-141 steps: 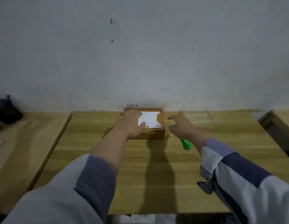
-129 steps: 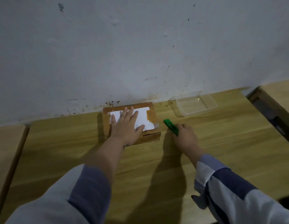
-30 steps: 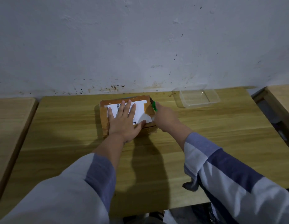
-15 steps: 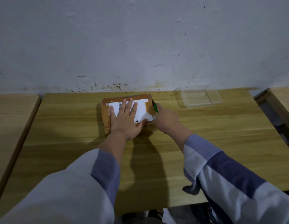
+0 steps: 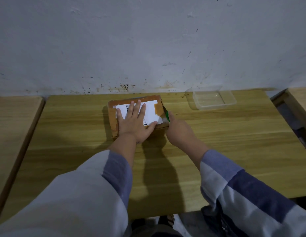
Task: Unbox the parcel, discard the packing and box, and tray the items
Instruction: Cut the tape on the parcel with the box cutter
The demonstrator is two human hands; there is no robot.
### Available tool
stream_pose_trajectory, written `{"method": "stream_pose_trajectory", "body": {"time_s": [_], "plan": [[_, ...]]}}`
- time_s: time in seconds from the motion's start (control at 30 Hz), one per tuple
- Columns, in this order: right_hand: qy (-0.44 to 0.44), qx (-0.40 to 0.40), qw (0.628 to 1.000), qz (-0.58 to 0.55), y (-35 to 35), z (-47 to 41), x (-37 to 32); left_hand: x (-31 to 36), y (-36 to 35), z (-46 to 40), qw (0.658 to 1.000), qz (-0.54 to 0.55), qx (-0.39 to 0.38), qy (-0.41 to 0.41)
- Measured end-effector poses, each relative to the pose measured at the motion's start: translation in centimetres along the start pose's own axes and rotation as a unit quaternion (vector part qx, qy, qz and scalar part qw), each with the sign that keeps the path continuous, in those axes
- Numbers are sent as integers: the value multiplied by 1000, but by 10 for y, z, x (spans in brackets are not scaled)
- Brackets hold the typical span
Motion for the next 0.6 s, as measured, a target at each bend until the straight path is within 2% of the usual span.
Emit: {"method": "stream_pose_trajectory", "body": {"time_s": [0.3,0.4,0.5,0.6], "plan": [[-9,-7,1000,-20,-9,24,12,0,-1,3,1000,1,-1,0],[-14,19,992,-124,-2,38,22,-2,-1,2,1000,-1,-3,-1],[-48,94,967,-232,2,43,38,-3,-1,3,1000,1,-5,2],[-78,97,941,-316,-15,28,39,-2,-3,11,999,20,-9,26]]}}
Point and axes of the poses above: each hand's wrist, its own z-axis away from the middle knuckle, its own y-axis out of the back of the hand, x = y × z, the point moved 10 cm from there along -z, towards the middle knuckle, and after that the axes turned 6 degrees about z, right-handed, at the moved point
